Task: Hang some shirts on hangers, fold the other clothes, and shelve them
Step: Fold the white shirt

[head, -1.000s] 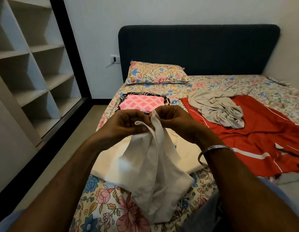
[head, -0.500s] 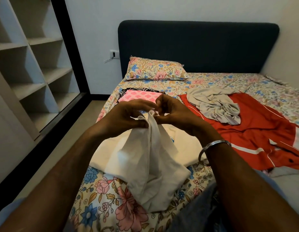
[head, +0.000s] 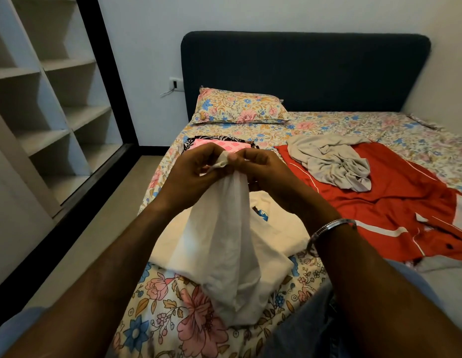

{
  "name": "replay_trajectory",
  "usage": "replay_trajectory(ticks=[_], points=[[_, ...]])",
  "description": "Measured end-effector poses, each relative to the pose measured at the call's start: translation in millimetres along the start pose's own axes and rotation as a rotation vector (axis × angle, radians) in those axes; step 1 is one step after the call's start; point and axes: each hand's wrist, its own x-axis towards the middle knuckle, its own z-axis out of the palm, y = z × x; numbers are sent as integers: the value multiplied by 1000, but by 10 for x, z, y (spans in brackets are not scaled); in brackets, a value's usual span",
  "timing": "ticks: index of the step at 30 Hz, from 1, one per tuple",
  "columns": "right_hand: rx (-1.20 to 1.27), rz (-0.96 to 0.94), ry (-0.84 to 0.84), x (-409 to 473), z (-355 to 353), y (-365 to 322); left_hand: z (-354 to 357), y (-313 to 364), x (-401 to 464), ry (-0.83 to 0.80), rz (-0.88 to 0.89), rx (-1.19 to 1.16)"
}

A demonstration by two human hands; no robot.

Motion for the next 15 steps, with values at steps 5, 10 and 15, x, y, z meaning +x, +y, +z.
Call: replay_trajectory(ticks=[5,10,15], points=[[-132,-101,112,29,97,18,-16,22,17,131,-56,-106],[-218,-215,233,96,180,118,-72,123,89,179,-24,-86],[-224,-374,367,105,272,38,-273,373,468,225,68,65]])
